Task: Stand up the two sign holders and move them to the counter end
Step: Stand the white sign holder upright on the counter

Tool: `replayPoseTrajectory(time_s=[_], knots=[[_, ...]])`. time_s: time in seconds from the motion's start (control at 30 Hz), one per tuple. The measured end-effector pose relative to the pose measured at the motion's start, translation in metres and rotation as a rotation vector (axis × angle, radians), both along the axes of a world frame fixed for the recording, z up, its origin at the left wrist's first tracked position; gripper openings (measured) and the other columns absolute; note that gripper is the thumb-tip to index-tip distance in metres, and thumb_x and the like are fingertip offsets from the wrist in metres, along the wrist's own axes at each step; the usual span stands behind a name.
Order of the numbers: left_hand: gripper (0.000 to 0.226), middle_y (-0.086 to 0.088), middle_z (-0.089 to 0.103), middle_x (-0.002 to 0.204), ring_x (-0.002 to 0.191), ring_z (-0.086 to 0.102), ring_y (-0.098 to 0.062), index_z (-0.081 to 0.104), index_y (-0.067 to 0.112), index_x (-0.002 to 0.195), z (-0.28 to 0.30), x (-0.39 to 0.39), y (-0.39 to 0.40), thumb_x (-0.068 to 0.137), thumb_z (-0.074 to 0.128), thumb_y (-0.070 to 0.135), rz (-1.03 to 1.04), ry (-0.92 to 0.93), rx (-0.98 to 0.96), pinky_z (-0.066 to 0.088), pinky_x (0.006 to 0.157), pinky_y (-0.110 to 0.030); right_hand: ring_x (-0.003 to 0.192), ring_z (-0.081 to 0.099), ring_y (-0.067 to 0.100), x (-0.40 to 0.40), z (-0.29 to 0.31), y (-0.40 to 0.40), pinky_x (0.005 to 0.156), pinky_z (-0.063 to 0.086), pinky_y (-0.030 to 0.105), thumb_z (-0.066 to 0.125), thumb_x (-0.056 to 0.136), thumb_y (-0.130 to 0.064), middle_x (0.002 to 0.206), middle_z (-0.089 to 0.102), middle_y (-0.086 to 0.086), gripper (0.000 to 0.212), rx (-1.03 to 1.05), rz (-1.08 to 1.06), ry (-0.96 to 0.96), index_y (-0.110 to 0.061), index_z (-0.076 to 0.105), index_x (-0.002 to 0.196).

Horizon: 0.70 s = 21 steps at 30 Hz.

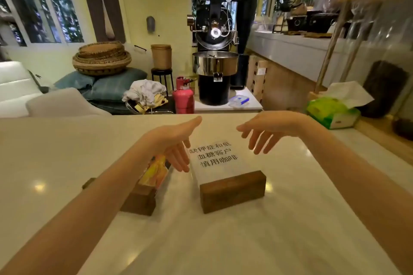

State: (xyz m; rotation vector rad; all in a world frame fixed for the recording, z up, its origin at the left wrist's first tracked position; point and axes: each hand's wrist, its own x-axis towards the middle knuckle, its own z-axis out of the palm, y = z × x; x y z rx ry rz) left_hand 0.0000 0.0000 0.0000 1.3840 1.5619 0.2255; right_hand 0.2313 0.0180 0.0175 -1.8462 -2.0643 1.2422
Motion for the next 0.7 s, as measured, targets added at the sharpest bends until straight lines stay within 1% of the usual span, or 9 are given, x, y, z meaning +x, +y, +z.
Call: replayPoseTrajectory(time_s=[0.1, 0.2, 0.27, 0.37, 0.47, 0.53, 0.6, 0.63, 0.7], knots=[[0.091, -0.034, 0.053, 0.123, 0.073, 0.068, -0.034, 0.027, -0.002, 0.133, -0.014, -0.002, -0.008, 0.08, 0.02, 0.071, 0.022, 0.041, -0.053, 0.058, 0.055, -0.033, 0.073, 0.072, 0.025, 0.004, -0.023, -0.004, 0.071, 0.06, 0.036, 0.055, 0.082, -0.048, 0.089, 0.071, 0.013, 0.047, -0.063, -0.088, 0.014, -0.007, 0.06, 0.106], [0.087, -0.035, 0.056, 0.118, 0.072, 0.068, -0.035, 0.016, 0.004, 0.138, -0.03, -0.001, -0.016, 0.081, 0.028, 0.068, 0.067, -0.001, -0.063, 0.059, 0.054, -0.034, 0.069, 0.07, 0.024, 0.009, -0.046, -0.007, 0.065, 0.06, 0.033, 0.058, 0.082, -0.046, 0.089, 0.07, 0.014, 0.047, -0.088, -0.15, 0.057, -0.006, 0.059, 0.107], [0.079, -0.035, 0.057, 0.116, 0.074, 0.068, -0.035, 0.01, 0.008, 0.14, -0.038, 0.002, -0.021, 0.085, 0.035, 0.059, 0.098, -0.068, -0.066, 0.058, 0.055, -0.037, 0.071, 0.066, 0.021, 0.009, -0.055, -0.01, 0.061, 0.059, 0.03, 0.058, 0.082, -0.043, 0.09, 0.067, 0.012, 0.044, -0.095, -0.179, 0.09, -0.006, 0.059, 0.108], [0.062, -0.025, 0.062, 0.099, 0.067, 0.067, -0.03, 0.025, 0.008, 0.136, -0.05, 0.008, -0.027, 0.088, 0.048, 0.039, 0.126, -0.163, -0.034, 0.059, 0.049, -0.034, 0.067, 0.06, 0.016, 0.007, -0.07, -0.013, 0.047, 0.052, 0.022, 0.062, 0.082, -0.034, 0.087, 0.061, 0.006, 0.036, -0.106, -0.226, 0.146, -0.006, 0.06, 0.104], [0.046, -0.015, 0.063, 0.087, 0.06, 0.068, -0.023, 0.044, -0.001, 0.123, -0.064, 0.01, -0.028, 0.084, 0.06, 0.018, 0.142, -0.16, 0.034, 0.058, 0.046, -0.027, 0.056, 0.053, 0.011, 0.005, -0.082, -0.016, 0.043, 0.044, 0.019, 0.071, 0.075, -0.023, 0.075, 0.055, 0.003, 0.022, -0.13, -0.244, 0.233, -0.009, 0.061, 0.088], [0.037, -0.008, 0.064, 0.082, 0.053, 0.066, -0.015, 0.051, -0.004, 0.113, -0.067, 0.012, -0.031, 0.081, 0.063, 0.008, 0.155, -0.162, 0.079, 0.054, 0.04, -0.021, 0.049, 0.052, 0.006, 0.004, -0.086, -0.017, 0.04, 0.043, 0.015, 0.073, 0.073, -0.014, 0.073, 0.056, 0.004, 0.03, -0.123, -0.27, 0.28, -0.005, 0.062, 0.099], [0.031, -0.004, 0.063, 0.078, 0.047, 0.064, -0.01, 0.055, -0.003, 0.109, -0.068, 0.013, -0.032, 0.08, 0.063, 0.004, 0.167, -0.197, 0.111, 0.051, 0.037, -0.017, 0.056, 0.049, 0.008, 0.003, -0.09, -0.017, 0.043, 0.042, 0.014, 0.074, 0.072, -0.009, 0.081, 0.054, 0.008, 0.05, -0.094, -0.288, 0.313, 0.008, 0.056, 0.115], [0.029, -0.004, 0.064, 0.078, 0.045, 0.064, -0.009, 0.057, -0.002, 0.107, -0.069, 0.013, -0.032, 0.079, 0.064, 0.004, 0.172, -0.218, 0.112, 0.052, 0.038, -0.017, 0.06, 0.048, 0.01, 0.004, -0.091, -0.016, 0.048, 0.041, 0.016, 0.074, 0.071, -0.008, 0.082, 0.053, 0.009, 0.054, -0.082, -0.283, 0.318, 0.012, 0.053, 0.117], [0.021, -0.004, 0.066, 0.082, 0.052, 0.067, -0.01, 0.061, 0.002, 0.096, -0.07, 0.012, -0.033, 0.076, 0.067, 0.003, 0.193, -0.248, 0.096, 0.055, 0.042, -0.019, 0.065, 0.052, 0.009, 0.003, -0.089, -0.018, 0.053, 0.042, 0.015, 0.074, 0.071, -0.007, 0.077, 0.057, 0.004, 0.048, -0.075, -0.279, 0.319, 0.01, 0.057, 0.113]])
